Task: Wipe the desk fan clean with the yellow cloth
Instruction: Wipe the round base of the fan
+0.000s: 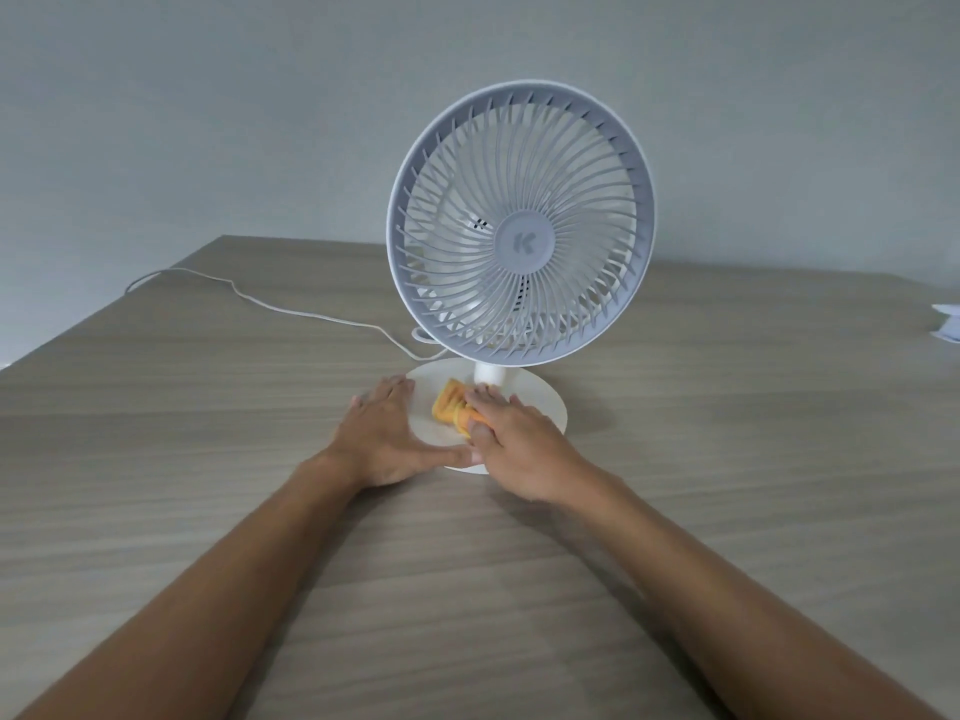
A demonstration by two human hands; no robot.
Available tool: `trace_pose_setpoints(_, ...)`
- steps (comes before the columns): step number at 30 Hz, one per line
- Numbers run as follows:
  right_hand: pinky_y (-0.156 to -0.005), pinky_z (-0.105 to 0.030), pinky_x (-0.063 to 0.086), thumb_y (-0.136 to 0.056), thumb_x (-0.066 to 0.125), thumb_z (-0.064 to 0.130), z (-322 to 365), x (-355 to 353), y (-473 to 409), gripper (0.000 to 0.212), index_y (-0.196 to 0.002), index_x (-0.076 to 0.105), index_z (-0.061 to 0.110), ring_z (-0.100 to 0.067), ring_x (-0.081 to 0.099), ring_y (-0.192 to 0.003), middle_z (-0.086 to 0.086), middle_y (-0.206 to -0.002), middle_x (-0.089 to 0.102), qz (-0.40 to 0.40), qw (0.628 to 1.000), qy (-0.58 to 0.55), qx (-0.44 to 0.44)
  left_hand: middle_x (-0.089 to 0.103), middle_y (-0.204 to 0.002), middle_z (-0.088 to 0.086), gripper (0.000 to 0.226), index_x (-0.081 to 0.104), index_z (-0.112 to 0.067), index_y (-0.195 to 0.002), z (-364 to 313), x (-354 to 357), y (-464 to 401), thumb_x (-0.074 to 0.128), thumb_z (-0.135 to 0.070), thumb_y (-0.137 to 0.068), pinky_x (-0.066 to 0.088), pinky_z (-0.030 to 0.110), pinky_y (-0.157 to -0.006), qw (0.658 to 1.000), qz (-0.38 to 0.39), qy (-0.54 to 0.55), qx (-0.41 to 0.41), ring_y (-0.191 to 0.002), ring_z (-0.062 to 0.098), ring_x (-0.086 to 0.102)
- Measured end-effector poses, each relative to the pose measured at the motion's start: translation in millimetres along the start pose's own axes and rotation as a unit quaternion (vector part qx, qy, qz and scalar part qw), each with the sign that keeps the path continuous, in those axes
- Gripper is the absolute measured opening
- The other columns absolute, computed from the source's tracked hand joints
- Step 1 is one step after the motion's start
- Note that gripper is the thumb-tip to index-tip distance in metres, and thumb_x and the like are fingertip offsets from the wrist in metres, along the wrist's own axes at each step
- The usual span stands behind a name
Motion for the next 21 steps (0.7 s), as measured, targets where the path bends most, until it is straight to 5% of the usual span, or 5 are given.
trace_pose_setpoints(3, -0.12, -0.031, 0.013, -0.099, 0.044, 0.043, -6, -12, 9, 0.062, -0.154, 0.019, 0.028, -0.012, 0.015, -0.148, 0.007, -0.162, 0.019, -0.013, 0.994, -0.107, -0.011, 0.029, -0.157, 0.002, 0.15, 0.024, -0.017, -0.149, -2, -1, 2, 0.047, -0.101, -0.026, 0.008, 0.046, -0.122, 0.998, -0.051, 0.0, 0.035, -0.15, 0.022, 0.01)
trace_pose_setpoints(8, -0.09, 0.012, 0.016, -0.094, 0.058, 0.039, -40, -44, 35, 0.057, -0.147, 0.038, 0.029, 0.019, 0.028, -0.123, 0.025, -0.141, 0.038, -0.135, 0.982, -0.129, -0.029, 0.044, -0.143, -0.007, 0.092, 0.043, -0.032, -0.139, -29, -9, 7, 0.061, -0.079, -0.062, 0.029, 0.032, -0.116, 0.979, -0.132, 0.063, 0.142, -0.14, 0.012, 0.034)
trace_pose_setpoints(11, -0.1, 0.001, 0.018, -0.097, 0.053, 0.026, -72, -41, 35, 0.046, -0.143, 0.047, 0.025, 0.004, 0.032, -0.137, 0.008, -0.152, 0.04, -0.104, 0.987, -0.119, 0.023, 0.057, -0.12, -0.012, 0.056, 0.061, -0.032, -0.124, -45, 0, 2, 0.06, -0.064, -0.078, 0.044, 0.04, -0.104, 0.974, -0.075, 0.056, 0.204, -0.125, 0.016, 0.051)
trace_pose_setpoints(15, -0.103, -0.009, 0.017, -0.098, 0.049, 0.023, -81, -35, 32, 0.041, -0.138, 0.054, 0.024, -0.004, 0.033, -0.141, 0.009, -0.151, 0.044, -0.059, 0.997, -0.035, 0.019, 0.062, -0.077, -0.01, 0.033, 0.064, -0.017, -0.097, -48, -6, -3, 0.058, -0.047, -0.083, 0.044, 0.028, -0.07, 0.974, -0.077, 0.076, 0.201, -0.068, 0.01, 0.056)
trace_pose_setpoints(21, -0.083, -0.003, 0.02, -0.097, 0.05, 0.027, -81, -39, 27, 0.034, -0.128, 0.062, 0.02, -0.014, 0.054, -0.124, 0.01, -0.138, 0.058, -0.083, 0.996, -0.012, 0.007, 0.066, -0.08, 0.005, 0.018, 0.06, -0.008, -0.096, -10, -50, -14, 0.06, -0.026, -0.094, 0.043, 0.021, -0.061, 0.968, -0.205, 0.112, 0.09, -0.07, 0.02, 0.059)
Point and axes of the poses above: each hand's wrist, its own y-axis away from the middle knuckle, its own x-axis out of the palm, z = x × y, the point moved 5 cm from there along -y, towards the middle knuckle
